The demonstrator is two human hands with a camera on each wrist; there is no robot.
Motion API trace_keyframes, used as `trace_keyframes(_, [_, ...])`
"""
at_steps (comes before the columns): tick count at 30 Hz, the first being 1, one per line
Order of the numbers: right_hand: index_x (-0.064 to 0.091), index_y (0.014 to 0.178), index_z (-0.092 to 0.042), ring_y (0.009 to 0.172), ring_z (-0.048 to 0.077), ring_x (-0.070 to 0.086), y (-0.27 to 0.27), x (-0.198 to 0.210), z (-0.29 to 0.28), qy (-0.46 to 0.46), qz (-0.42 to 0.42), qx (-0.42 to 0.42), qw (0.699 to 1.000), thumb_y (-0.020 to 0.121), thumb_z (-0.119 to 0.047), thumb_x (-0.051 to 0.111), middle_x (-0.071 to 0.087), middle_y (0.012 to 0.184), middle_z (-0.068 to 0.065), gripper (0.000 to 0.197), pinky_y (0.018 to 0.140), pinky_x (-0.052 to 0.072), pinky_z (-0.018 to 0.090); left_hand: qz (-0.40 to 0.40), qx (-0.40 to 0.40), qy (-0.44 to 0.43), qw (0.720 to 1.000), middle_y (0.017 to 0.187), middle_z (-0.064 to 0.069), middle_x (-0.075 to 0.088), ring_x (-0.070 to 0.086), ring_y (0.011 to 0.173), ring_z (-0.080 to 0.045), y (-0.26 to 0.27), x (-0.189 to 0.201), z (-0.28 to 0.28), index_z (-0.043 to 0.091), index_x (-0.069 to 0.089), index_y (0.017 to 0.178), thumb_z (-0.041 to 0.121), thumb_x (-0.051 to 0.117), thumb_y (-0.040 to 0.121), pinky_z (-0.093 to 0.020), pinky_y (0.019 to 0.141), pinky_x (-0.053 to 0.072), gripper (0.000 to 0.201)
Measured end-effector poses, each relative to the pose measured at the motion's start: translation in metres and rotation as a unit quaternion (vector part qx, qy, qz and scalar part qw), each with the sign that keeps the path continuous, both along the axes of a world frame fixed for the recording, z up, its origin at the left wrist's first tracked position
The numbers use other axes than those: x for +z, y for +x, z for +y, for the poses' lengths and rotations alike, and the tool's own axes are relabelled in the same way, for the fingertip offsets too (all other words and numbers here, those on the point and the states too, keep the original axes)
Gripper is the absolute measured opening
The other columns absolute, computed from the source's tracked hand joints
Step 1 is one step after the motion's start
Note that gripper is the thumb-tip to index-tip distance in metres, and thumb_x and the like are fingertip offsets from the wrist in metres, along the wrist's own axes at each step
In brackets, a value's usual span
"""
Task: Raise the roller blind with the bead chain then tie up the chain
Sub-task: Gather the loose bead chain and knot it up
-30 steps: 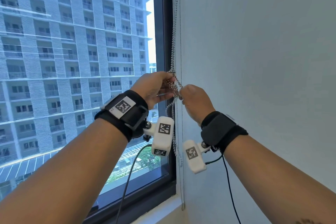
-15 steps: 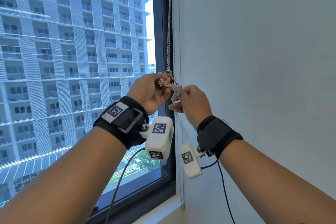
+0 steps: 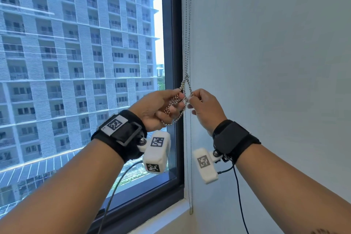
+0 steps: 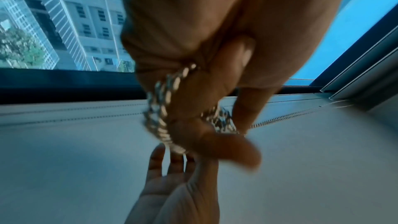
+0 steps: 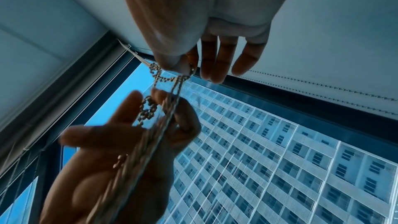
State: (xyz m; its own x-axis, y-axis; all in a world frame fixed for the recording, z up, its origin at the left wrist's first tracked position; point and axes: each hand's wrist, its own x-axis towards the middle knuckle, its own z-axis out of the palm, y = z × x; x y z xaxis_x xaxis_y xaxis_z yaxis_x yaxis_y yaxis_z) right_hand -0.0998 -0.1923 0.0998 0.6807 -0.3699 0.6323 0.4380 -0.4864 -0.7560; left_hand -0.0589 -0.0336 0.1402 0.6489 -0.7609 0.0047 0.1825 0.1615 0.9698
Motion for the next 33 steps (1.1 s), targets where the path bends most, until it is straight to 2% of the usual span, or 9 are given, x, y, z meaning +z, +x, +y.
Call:
trace_keyframes(5, [0.052,0.083,-0.015,0.076,0.017,0.064,-0.003,-0.001,-0.01,0.039,0.002,0.016,0.999,0.095,-0.013,0.05,0.064,0.084,0.005,0.013,0.079,0.054,0.039,-0.021,-0.045,0.097,0.994,0.094,-0.014,0.068,0.06,0.044,-0.011,0.002,-0.008,0.015,0.01,0.06,0.093,0.025,0.061,0.09,-0.01,0.026,0.023,0.015])
trace_keyframes(11, [0.053,0.085,-0.012,0.072,0.017,0.064,-0.003,-0.024,-0.023,0.111,0.031,0.055,0.992,0.097,-0.008,0.05,0.063,0.082,0.009,0.013,0.077,0.058,0.038,-0.135,-0.018,0.215,0.967,0.07,-0.002,0.056,0.035,0.042,-0.005,0.008,-0.05,0.012,0.007,0.064,0.101,0.017,0.049,0.102,-0.014,0.034,0.017,0.018])
trace_keyframes(18, [0.049,0.115,-0.014,0.071,0.024,0.068,-0.009,-0.034,-0.018,0.272,0.035,0.169,0.947,0.094,-0.001,0.042,0.064,0.094,0.013,0.025,0.074,0.056,0.041,-0.153,0.017,0.214,0.965,0.066,0.0,0.054,0.043,0.049,-0.008,0.009,-0.089,0.001,-0.002,0.062,0.116,0.017,0.047,0.104,-0.018,0.04,0.035,0.027])
trace_keyframes(22, [0.055,0.12,-0.016,0.069,0.018,0.063,-0.013,-0.032,-0.013,0.215,0.049,0.158,0.962,0.105,-0.026,0.045,0.063,0.092,0.007,0.021,0.066,0.051,0.034,-0.159,0.012,0.203,0.966,0.066,-0.002,0.055,0.05,0.052,-0.011,0.005,-0.097,-0.007,-0.001,0.062,0.114,0.014,0.045,0.104,-0.022,0.048,0.046,0.024])
trace_keyframes(25, [0.059,0.105,-0.013,0.067,0.016,0.063,-0.013,-0.039,-0.011,0.157,0.07,0.132,0.976,0.106,-0.028,0.042,0.063,0.092,0.008,0.023,0.064,0.049,0.033,-0.168,0.008,0.181,0.969,0.068,-0.006,0.057,0.058,0.058,-0.015,-0.002,-0.1,-0.011,-0.001,0.061,0.11,0.011,0.049,0.103,-0.027,0.06,0.056,0.018])
trace_keyframes(27, [0.058,0.101,-0.013,0.067,0.017,0.062,-0.013,-0.045,-0.009,0.145,0.082,0.132,0.977,0.106,-0.026,0.043,0.064,0.089,0.007,0.021,0.066,0.049,0.032,-0.197,0.011,0.189,0.962,0.075,-0.008,0.063,0.065,0.069,-0.018,-0.003,-0.099,-0.014,0.001,0.063,0.107,0.011,0.055,0.1,-0.033,0.076,0.06,0.015])
trace_keyframes(30, [0.059,0.112,-0.007,0.071,0.017,0.06,-0.017,-0.054,-0.006,0.134,0.096,0.135,0.977,0.105,-0.027,0.047,0.064,0.087,0.006,0.023,0.066,0.05,0.029,-0.33,0.032,0.258,0.908,0.087,-0.009,0.068,0.065,0.081,-0.019,-0.007,-0.095,-0.014,0.005,0.068,0.1,0.025,0.066,0.086,-0.043,0.093,0.056,0.025])
trace_keyframes(31, [0.059,0.114,-0.006,0.073,0.017,0.059,-0.019,-0.058,-0.005,0.127,0.102,0.134,0.978,0.104,-0.026,0.049,0.064,0.087,0.006,0.024,0.067,0.05,0.031,-0.393,0.034,0.303,0.868,0.087,-0.008,0.066,0.061,0.079,-0.017,-0.013,-0.092,-0.013,0.006,0.069,0.097,0.031,0.065,0.085,-0.043,0.09,0.055,0.028])
trace_keyframes(33, [0.058,0.116,-0.005,0.074,0.019,0.059,-0.019,-0.064,-0.005,0.108,0.112,0.136,0.978,0.103,-0.02,0.049,0.063,0.087,0.007,0.022,0.065,0.051,0.032,-0.5,0.039,0.383,0.776,0.079,-0.006,0.06,0.053,0.068,-0.014,-0.021,-0.082,-0.015,0.007,0.065,0.087,0.035,0.06,0.092,-0.034,0.07,0.052,0.029])
